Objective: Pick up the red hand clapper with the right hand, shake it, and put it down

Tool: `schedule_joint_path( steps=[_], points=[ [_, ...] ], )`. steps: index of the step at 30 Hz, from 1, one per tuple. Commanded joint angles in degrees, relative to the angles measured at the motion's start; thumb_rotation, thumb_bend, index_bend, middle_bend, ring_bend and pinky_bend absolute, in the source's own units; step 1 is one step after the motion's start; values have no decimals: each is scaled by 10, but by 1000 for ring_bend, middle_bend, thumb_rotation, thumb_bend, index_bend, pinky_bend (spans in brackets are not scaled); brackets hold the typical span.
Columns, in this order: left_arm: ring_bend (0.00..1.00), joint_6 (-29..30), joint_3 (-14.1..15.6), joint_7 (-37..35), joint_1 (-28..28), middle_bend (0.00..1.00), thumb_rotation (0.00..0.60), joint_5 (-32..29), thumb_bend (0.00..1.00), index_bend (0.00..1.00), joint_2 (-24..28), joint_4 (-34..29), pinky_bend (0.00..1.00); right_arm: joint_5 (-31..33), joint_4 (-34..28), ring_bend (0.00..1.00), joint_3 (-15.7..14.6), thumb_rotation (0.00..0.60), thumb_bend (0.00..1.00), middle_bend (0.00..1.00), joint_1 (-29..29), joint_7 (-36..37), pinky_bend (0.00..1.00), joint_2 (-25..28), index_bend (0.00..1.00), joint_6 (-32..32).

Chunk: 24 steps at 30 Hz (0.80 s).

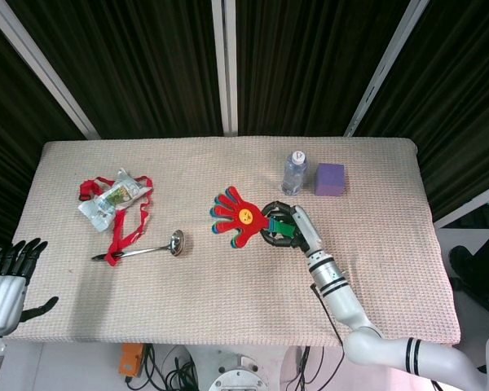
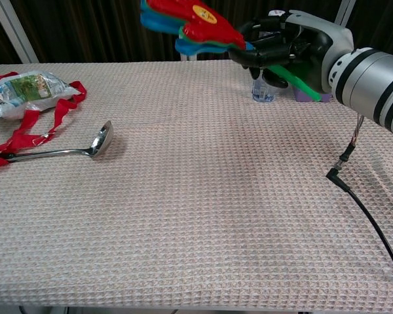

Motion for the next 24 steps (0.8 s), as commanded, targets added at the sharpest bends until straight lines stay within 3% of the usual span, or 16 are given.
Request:
schedule_joint_path(
  steps=[1, 8, 13, 16, 19, 23, 24],
  points=[
    [0, 0, -1, 1, -1, 49, 600, 1, 126, 76, 0, -1, 0, 31, 45, 661, -63, 600, 360, 681, 69, -520, 908, 3, 982, 79],
    [0, -1, 0, 5, -1, 49, 600, 1, 126, 76, 3, -6, 0, 87, -43, 673, -50, 600, 363, 680, 79, -578, 908, 38, 995, 89],
    [0, 0, 0, 6, -1, 49, 600, 1, 126, 77, 3, -6, 0, 103, -85, 679, -26, 600, 362, 681, 69, -488, 908, 56, 998, 74],
    [0, 1, 0, 5, -1, 49, 600, 2, 126, 77, 2, -5, 0, 72, -91, 686, 2, 600, 362, 698, 43, -316, 908, 47, 1000, 53],
    [0, 1, 0, 5, 0, 49, 600, 2, 126, 77, 2, -4, 0, 33, -95, 686, 34, 600, 362, 700, 4, -70, 908, 32, 1000, 20],
    [0, 4, -1, 3, 0, 49, 600, 3, 126, 77, 2, -3, 0, 9, -102, 686, 85, 600, 373, 693, -48, 286, 908, 55, 1000, -89],
    [0, 4, -1, 3, 0, 49, 600, 4, 126, 77, 2, -3, 0, 1, -96, 686, 93, 600, 373, 692, -56, 348, 908, 62, 1000, -115]
  ],
)
